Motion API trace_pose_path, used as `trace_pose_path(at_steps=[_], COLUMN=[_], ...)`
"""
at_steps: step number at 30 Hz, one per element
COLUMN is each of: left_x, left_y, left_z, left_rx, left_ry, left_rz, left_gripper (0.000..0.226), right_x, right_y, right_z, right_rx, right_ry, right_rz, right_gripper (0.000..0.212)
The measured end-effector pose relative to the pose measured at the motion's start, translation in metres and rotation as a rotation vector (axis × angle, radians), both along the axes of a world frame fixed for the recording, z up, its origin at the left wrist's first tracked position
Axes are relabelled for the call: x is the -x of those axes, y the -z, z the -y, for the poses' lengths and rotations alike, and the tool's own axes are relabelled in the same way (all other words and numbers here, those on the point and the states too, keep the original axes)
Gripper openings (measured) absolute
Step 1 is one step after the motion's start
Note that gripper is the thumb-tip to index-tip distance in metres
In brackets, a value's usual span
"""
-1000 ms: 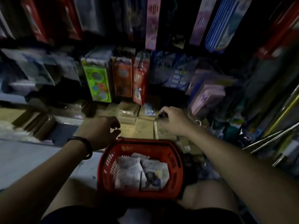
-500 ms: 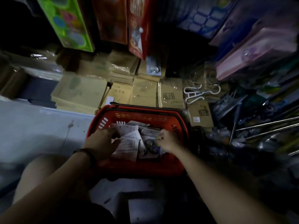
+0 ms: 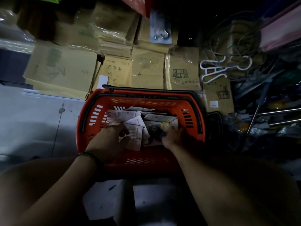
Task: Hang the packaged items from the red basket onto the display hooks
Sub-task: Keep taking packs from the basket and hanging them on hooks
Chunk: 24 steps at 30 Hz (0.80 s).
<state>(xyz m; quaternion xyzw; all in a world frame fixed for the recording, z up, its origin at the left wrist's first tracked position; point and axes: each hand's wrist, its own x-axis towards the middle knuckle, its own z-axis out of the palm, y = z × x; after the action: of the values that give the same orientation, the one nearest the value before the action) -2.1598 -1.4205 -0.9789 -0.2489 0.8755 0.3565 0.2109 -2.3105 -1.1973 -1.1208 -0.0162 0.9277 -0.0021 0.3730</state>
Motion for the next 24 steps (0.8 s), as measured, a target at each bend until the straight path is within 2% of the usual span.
trace_pose_path(at_steps=[4, 13, 16, 18, 20, 22, 24], left_x=[-0.004, -0.004, -0.005, -0.005, -0.006, -0.009, -0.012], left_y=[0.010, 0.009, 0.008, 0.006, 0.004, 0.001, -0.001], left_z=[0.001, -0.006, -0.005, -0.005, -0.005, -0.005, -0.006], left_rx=[-0.028, -0.088, -0.100, -0.109, -0.117, -0.126, -0.160], left_ry=[-0.003, 0.015, 0.019, 0.009, -0.024, -0.072, -0.134], left_rz=[0.078, 0.102, 0.113, 0.131, 0.135, 0.115, 0.062], left_gripper=[0.017, 0.018, 0.019, 0.022, 0.031, 0.048, 0.067], right_x=[0.001, -0.003, -0.013, -0.022, -0.031, -0.036, -0.038], right_y=[0.010, -0.007, -0.025, -0.046, -0.072, -0.090, -0.098], right_z=[0.000, -0.014, -0.013, -0.010, -0.002, 0.008, 0.018], right_rx=[0.008, 0.303, 0.449, 0.571, 0.760, 0.926, 0.998], right_ry=[-0.059, 0.018, 0.056, 0.068, 0.142, 0.246, 0.292], right_rz=[-0.032, -0.238, -0.280, -0.310, -0.264, -0.143, -0.004], right_gripper=[0.046, 0.019, 0.003, 0.016, 0.024, 0.017, 0.022])
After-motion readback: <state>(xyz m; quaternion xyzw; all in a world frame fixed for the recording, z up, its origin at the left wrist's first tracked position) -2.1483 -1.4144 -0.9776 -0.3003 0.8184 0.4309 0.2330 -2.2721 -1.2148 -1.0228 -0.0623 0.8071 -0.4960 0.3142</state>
